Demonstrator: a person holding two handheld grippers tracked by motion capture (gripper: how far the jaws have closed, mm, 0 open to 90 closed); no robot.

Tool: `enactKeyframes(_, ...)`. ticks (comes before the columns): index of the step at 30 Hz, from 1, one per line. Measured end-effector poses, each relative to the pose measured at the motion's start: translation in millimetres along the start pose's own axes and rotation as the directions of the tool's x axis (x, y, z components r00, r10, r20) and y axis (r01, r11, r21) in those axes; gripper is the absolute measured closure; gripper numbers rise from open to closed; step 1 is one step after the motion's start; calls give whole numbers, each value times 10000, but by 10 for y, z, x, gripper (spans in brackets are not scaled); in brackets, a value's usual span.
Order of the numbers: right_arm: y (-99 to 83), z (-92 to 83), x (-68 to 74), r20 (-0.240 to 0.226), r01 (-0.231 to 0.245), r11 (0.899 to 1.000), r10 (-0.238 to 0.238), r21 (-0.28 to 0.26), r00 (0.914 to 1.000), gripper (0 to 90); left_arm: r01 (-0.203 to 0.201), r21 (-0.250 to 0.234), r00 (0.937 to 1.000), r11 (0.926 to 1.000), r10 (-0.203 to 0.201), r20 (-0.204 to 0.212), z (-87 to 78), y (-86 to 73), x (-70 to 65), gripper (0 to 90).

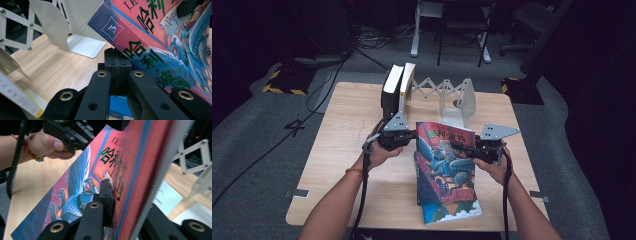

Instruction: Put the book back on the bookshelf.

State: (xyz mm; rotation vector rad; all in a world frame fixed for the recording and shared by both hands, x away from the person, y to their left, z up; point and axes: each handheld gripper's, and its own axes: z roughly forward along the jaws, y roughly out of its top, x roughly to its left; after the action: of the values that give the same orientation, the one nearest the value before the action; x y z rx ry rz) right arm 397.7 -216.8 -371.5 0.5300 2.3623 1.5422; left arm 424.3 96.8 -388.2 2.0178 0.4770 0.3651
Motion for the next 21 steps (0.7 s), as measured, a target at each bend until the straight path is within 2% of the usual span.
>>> enactKeyframes(3,30,-34,3,333,103,9997,-95,-231,9994,832,-92,-182,10000,9998,92,-15,-40,77,-14,898)
enactKeyframes(5,58,-60,21,607,276,9988,-251,-408,9978,836,-193,-135,9996,9997,191,-198,-51,134,-33,899)
enactKeyframes(9,92,-116,65,984,564,9969,-508,-548,9939,836,-351,-137,9991,9993,347,-254,-64,208,-75,898)
enactKeyframes(14,55,-221,140,1160,934,9919,-831,-865,9898,836,-675,-327,9969,9972,661,-431,-89,272,-185,898)
enactKeyframes(19,-45,-398,292,1280,1262,9837,-1098,-1279,9857,838,-930,-530,9945,9943,902,-530,-150,334,-300,896)
enactKeyframes(20,-60,-421,312,1313,1335,9825,-1164,-1299,9845,838,-933,-538,9942,9942,902,-577,-152,334,-314,893)
enactKeyframes(21,-71,-435,325,1325,1373,9817,-1197,-1322,9839,839,-941,-499,9927,9943,899,-805,-152,332,-333,863)
